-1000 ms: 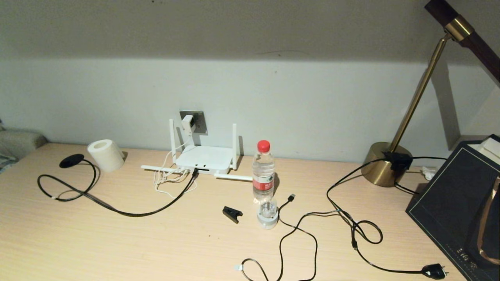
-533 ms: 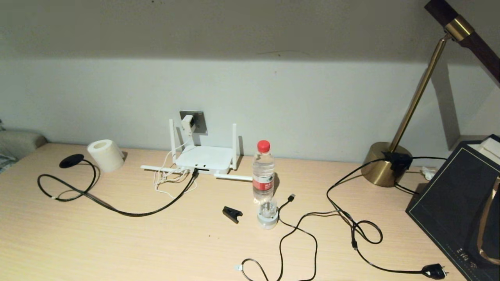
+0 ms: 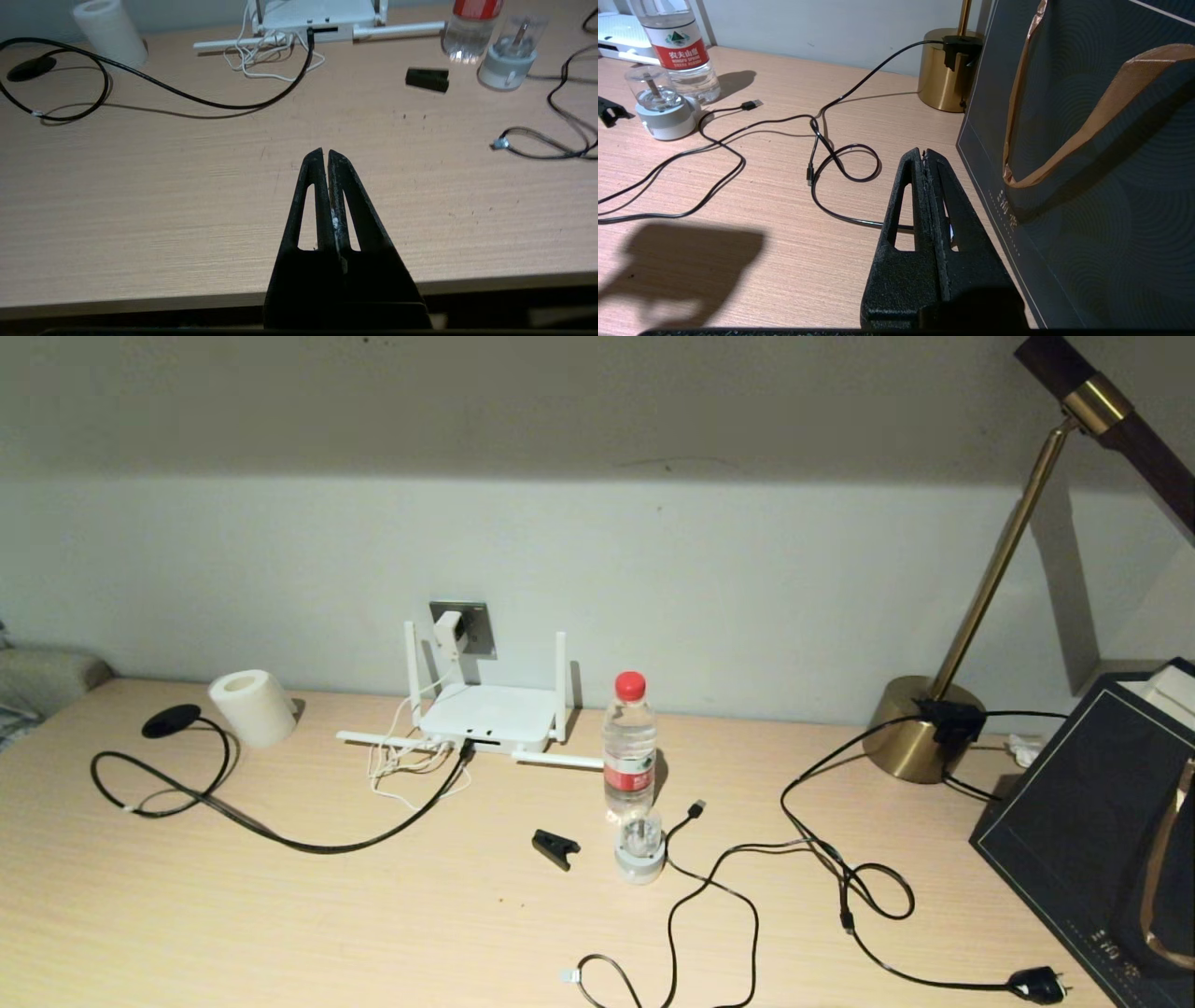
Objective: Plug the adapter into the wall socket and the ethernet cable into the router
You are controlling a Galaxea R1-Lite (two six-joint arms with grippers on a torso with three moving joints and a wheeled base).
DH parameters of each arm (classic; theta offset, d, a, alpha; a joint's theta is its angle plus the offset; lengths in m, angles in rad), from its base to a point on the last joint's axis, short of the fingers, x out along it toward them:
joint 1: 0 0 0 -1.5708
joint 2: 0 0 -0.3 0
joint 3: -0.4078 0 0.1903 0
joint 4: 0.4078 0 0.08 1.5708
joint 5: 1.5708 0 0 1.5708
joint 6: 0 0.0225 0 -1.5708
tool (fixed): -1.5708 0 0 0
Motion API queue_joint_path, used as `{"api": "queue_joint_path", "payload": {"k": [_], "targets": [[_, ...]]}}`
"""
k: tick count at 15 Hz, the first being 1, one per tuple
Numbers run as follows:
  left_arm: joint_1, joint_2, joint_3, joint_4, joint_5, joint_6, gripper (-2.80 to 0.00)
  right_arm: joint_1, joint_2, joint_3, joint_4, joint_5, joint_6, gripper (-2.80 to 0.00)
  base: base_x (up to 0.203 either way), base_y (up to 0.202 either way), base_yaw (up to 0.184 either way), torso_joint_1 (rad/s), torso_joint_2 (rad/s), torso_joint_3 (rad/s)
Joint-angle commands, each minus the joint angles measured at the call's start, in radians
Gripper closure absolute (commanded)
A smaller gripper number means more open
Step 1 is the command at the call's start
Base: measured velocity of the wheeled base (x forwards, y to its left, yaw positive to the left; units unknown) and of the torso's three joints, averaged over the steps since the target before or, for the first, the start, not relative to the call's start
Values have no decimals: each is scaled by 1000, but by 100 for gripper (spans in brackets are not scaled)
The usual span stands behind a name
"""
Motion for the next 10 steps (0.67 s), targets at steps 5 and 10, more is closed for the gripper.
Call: {"api": "queue_joint_path", "payload": {"k": [5, 10], "targets": [[10, -52, 14, -5, 45, -122, 0, 0, 2, 35, -6, -1, 1, 0, 0, 0, 0, 0, 0, 0], [10, -52, 14, -5, 46, -122, 0, 0, 2, 35, -9, 2, 14, 0, 0, 0, 0, 0, 0, 0]]}}
